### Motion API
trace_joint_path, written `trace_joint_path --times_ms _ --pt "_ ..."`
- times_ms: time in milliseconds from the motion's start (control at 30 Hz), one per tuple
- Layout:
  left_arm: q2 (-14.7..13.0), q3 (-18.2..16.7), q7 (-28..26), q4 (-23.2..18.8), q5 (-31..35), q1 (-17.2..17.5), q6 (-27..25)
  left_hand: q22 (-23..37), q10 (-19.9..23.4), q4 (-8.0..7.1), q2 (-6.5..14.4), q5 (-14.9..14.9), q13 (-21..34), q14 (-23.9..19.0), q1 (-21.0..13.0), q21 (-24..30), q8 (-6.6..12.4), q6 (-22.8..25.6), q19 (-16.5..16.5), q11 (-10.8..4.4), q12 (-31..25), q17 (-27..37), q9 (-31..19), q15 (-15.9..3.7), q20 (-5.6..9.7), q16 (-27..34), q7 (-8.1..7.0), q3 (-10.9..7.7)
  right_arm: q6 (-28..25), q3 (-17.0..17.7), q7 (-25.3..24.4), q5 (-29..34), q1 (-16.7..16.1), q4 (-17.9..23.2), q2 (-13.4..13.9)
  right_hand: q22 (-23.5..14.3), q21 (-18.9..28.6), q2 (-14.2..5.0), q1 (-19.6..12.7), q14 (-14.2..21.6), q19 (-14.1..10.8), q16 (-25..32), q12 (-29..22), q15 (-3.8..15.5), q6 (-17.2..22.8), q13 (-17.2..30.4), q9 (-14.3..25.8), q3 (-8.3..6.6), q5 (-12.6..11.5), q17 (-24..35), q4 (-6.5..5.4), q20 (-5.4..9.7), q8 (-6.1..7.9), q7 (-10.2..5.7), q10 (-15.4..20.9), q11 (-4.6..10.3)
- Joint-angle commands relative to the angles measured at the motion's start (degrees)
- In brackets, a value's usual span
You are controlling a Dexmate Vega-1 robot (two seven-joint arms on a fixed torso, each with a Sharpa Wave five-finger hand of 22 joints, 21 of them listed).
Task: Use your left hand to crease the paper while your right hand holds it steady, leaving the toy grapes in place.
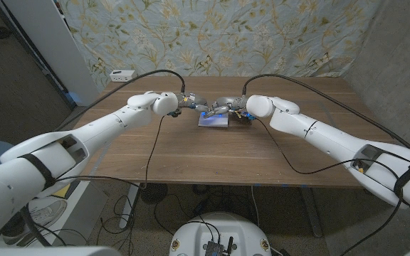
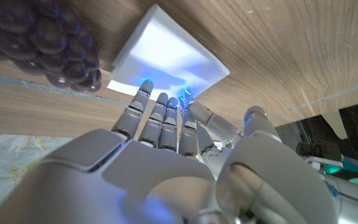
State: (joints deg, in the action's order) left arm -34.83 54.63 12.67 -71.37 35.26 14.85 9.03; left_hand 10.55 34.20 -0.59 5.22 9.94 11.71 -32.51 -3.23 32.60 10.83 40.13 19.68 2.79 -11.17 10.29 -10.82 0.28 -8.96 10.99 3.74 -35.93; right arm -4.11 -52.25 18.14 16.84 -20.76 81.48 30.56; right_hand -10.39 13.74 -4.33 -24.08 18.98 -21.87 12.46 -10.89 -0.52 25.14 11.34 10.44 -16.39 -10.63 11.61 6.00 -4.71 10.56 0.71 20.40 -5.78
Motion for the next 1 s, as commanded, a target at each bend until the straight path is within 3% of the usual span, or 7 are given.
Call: trace_joint_path --times_ms 33,167,300,700,1000 --pt "-0.97 -5.69 -9.58 -1.45 -6.35 4.70 3.47 0.11 -0.37 0.47 0.68 0.12 0.01 0.69 -0.76 -0.67 -0.17 -1.12 -0.68 -0.49 -0.25 0.04 -0.05 0.00 -0.49 -0.15 -0.95 -1.16 11.51 6.10 -9.48 -7.45 -4.85 -3.03 0.02 -0.12 -0.64 -0.43 -0.79 -1.03 0.74 -0.46 0.37 -0.06 -0.97 0.20 0.16 -0.14 -0.05 0.20 0.56 -0.11 -0.24 -0.37 -1.51 0.32" --pt "-0.74 -9.02 -11.97 -2.28 -11.65 7.05 4.45 0.20 -2.76 1.21 0.21 0.12 -0.03 2.22 -1.40 -1.55 -0.93 -5.18 -1.78 -0.24 0.23 0.09 -0.04 0.09 -0.84 -0.35 -2.64 -1.86 14.91 8.03 -11.14 -10.74 -6.17 -4.63 -0.66 -0.12 -0.93 -0.49 -0.81 -1.84 1.24 -0.66 0.46 -0.25 -2.18 0.21 0.16 -0.05 0.05 0.27 0.71 -0.13 -0.47 -0.69 -2.48 0.37" --pt "-0.24 -11.57 -13.57 -2.83 -16.21 9.10 5.13 0.24 -3.82 1.43 0.21 0.14 -0.03 3.24 -1.61 -1.97 -1.00 -6.68 -2.41 -0.27 0.38 0.12 -0.05 0.78 -1.11 -0.50 -2.65 -2.16 17.80 9.61 -12.24 -13.69 -7.26 -6.17 -1.35 -0.13 -1.12 -0.53 -0.75 -2.39 1.60 -0.78 0.49 -0.47 -2.90 0.22 0.16 0.03 0.11 0.32 0.75 -0.10 -0.55 -0.90 -3.02 0.36" --pt "0.65 -16.79 -14.42 -3.63 -27.77 13.72 7.57 0.40 -11.85 2.42 -0.84 0.02 -0.08 9.97 -1.64 -4.41 -1.30 -17.60 -6.08 0.21 0.86 0.34 0.16 2.51 -1.35 -0.79 -5.33 -2.56 20.70 12.96 -13.62 -19.53 -9.86 -6.53 -1.83 -0.13 -1.51 -0.67 -0.27 -3.67 2.43 -0.98 0.48 -0.60 -3.99 0.23 0.17 0.31 0.25 0.47 0.63 0.32 -0.49 -0.91 -4.18 0.33" --pt "0.36 -19.49 -15.03 -4.89 -33.15 17.13 9.64 0.39 -15.99 2.83 -1.95 -0.22 -0.23 14.46 -1.04 -6.15 -1.15 -22.86 -8.99 0.34 0.82 0.37 0.36 2.60 -0.77 -1.02 -7.50 -1.97 22.55 14.79 -14.59 -22.90 -11.49 -6.94 -2.42 -0.14 -1.66 -0.84 0.29 -4.32 2.80 -1.01 0.40 -1.03 -4.52 0.24 0.17 0.54 0.35 0.59 0.38 0.38 -0.42 -0.89 -4.68 0.10"
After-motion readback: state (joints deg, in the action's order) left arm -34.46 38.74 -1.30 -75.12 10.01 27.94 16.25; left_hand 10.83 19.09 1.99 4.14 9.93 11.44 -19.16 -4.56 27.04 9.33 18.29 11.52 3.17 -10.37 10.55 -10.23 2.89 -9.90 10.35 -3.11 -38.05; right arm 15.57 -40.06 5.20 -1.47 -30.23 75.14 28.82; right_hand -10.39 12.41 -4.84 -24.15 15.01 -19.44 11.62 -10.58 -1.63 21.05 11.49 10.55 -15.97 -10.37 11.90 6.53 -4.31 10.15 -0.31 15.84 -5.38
